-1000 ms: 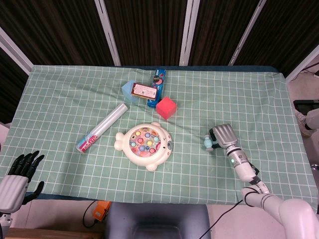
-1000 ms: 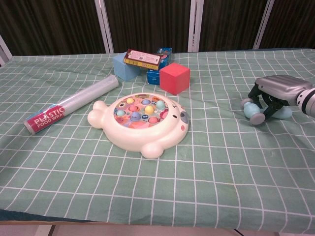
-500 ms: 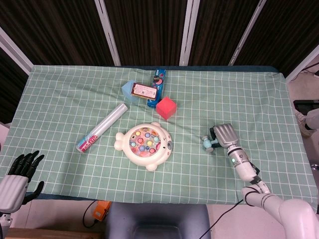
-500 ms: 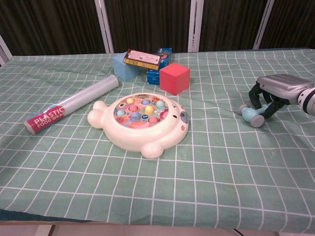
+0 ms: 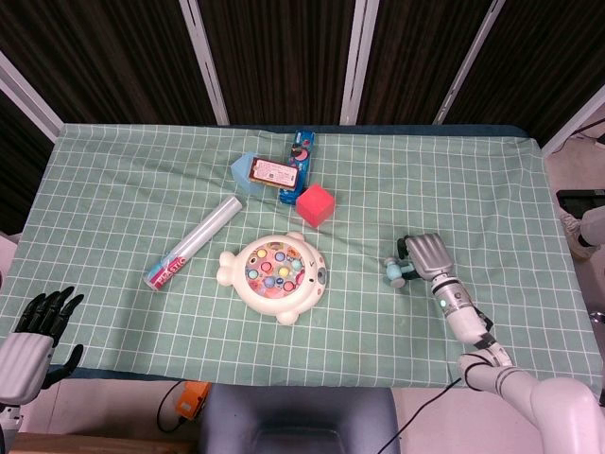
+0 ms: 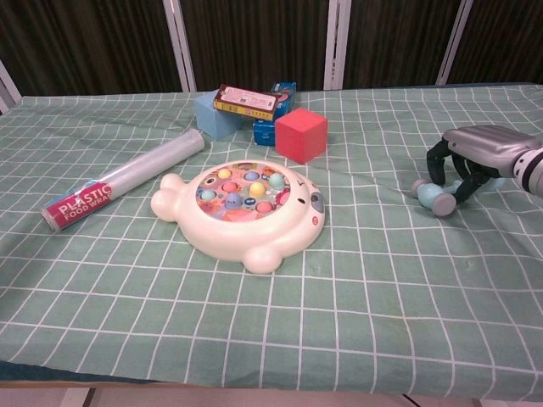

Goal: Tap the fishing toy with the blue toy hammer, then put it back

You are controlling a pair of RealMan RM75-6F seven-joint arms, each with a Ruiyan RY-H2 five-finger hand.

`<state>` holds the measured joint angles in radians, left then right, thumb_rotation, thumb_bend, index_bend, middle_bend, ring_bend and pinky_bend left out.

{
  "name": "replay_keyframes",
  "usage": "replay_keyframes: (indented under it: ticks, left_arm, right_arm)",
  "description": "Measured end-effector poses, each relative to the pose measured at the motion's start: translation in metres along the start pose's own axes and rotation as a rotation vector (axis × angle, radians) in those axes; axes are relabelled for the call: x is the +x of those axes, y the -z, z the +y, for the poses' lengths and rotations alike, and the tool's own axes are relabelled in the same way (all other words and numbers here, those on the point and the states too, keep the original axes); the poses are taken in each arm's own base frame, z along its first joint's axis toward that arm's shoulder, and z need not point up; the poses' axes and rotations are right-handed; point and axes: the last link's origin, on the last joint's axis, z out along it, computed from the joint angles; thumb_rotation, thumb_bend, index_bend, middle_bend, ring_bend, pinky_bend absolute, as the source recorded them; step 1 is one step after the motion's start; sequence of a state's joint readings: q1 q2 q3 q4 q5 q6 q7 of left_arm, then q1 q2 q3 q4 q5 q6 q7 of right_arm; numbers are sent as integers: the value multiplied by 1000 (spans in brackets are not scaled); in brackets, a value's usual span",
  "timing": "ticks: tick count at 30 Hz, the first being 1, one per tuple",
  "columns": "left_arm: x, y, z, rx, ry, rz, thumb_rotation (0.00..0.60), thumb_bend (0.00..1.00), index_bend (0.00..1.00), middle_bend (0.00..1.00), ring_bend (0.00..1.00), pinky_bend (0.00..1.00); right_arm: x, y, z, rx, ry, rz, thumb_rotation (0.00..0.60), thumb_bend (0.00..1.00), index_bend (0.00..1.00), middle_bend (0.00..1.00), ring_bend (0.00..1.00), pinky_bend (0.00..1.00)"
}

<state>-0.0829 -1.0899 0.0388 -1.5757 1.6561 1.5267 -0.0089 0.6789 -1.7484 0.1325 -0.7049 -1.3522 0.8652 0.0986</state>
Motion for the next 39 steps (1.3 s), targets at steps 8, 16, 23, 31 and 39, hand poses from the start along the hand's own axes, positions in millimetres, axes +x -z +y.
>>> replay_keyframes:
  ticks: [8,16,23,31,39]
  left_arm:
    - [0,0,0,0,1,-2,600,410,0,1,0,67]
    - [0,-1,0,1,1,-4,600,409,0,3,0,67]
    - [-1,-1,0,1,-1,-6,600,410,0,6,0,67]
    - [-1,0,0,3,-2,-7,600,409,0,8,0,67]
    - [-1,-1,0,2,-3,-6,600,410,0,11,0,67]
  right_arm:
    - [1,0,1,-8,-7,9,600,340,659,590,699,712]
    - [5,-3,2,-20,-21,23,600,333,643,578,696,705]
    - [7,-5,3,-31,-36,28,600,332,637,574,696,704]
    - [7,-7,6,-50,-48,25,600,332,633,571,696,703]
    - [9,-8,9,-59,-54,31,600,332,632,570,696,703]
